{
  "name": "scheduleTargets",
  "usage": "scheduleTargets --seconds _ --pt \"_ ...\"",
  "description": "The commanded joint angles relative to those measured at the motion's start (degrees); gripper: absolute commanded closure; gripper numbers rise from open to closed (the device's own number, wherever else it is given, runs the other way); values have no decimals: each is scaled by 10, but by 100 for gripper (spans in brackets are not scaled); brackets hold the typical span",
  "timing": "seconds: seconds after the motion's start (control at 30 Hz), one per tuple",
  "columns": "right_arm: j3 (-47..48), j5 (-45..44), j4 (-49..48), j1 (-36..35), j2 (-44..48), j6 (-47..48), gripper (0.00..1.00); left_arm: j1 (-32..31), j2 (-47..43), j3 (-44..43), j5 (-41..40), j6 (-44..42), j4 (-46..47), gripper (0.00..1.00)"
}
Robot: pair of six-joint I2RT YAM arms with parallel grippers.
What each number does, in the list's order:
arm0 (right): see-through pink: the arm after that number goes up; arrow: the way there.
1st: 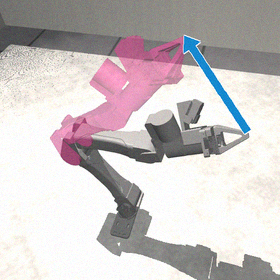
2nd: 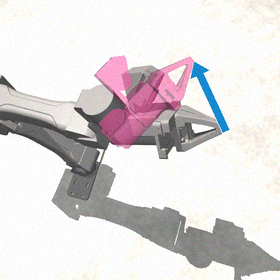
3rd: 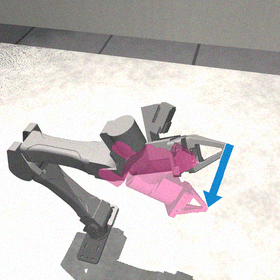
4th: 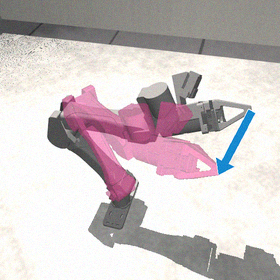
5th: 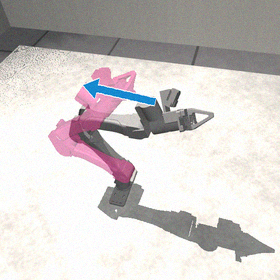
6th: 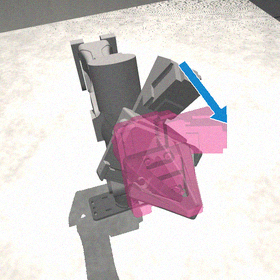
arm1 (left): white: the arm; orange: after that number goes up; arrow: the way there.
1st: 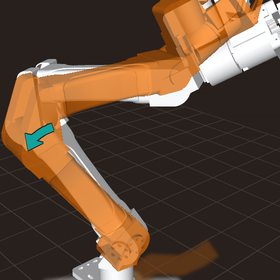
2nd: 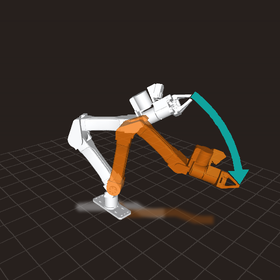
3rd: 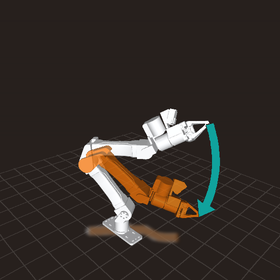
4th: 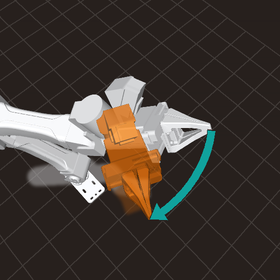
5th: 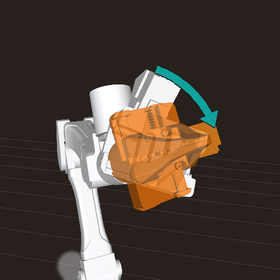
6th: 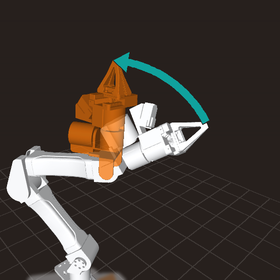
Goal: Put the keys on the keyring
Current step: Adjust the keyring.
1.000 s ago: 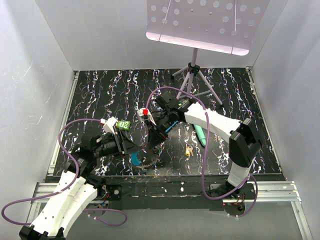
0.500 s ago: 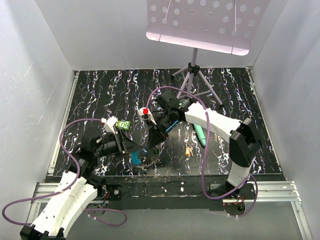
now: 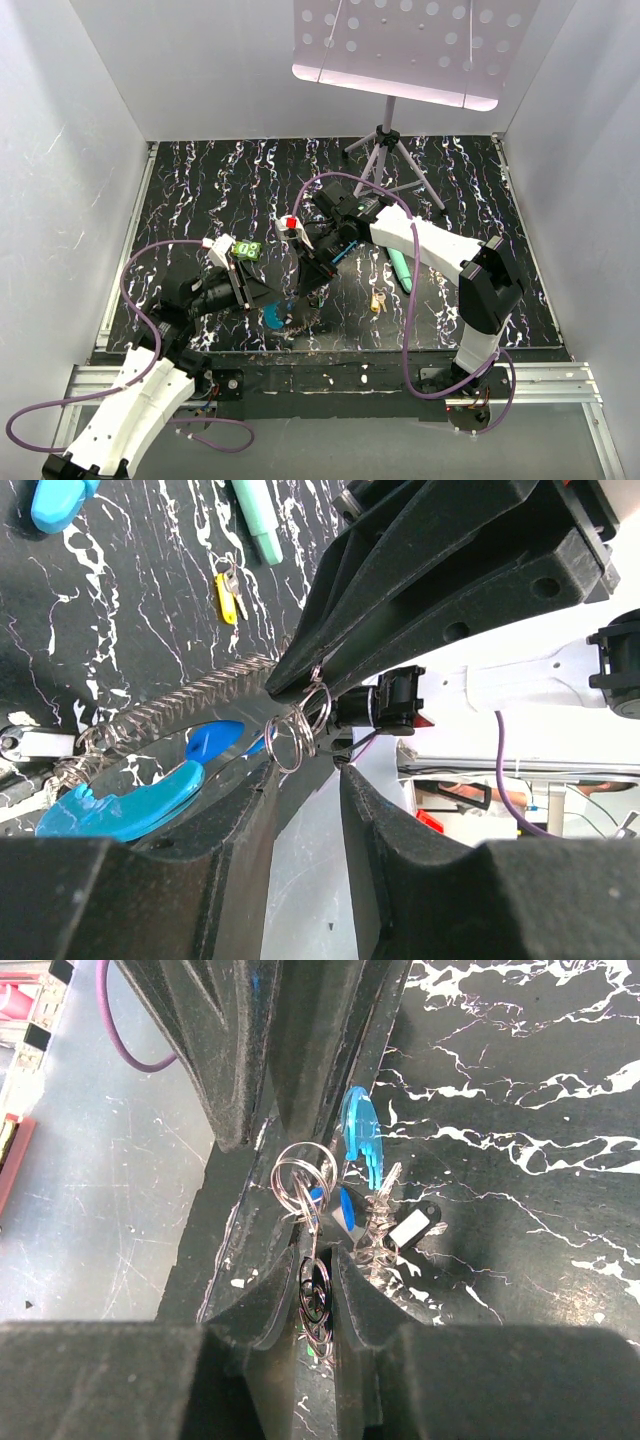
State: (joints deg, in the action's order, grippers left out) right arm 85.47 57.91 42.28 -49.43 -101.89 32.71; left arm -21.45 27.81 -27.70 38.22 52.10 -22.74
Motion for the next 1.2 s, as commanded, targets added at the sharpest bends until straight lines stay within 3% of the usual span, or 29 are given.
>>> scheduleTargets --seconds 0.0,0.33,0.7,0.83,1.03,1.17 --pt "9 33 -14 -2 2 -7 93 0 -9 13 4 27 41 70" --pt "9 33 -16 -2 3 -8 93 0 -57 85 -29 141 168 63" --pt "9 33 -16 -1 3 -9 93 0 -36 125 -8 214 353 58" --pt "9 34 -16 -1 4 -9 93 0 -48 117 -9 196 299 59" --pt "10 35 -16 -1 4 -9 93 0 -96 58 -52 98 93 58" --pt "11 37 -16 -1 3 -11 93 0 -94 30 -55 46 21 58"
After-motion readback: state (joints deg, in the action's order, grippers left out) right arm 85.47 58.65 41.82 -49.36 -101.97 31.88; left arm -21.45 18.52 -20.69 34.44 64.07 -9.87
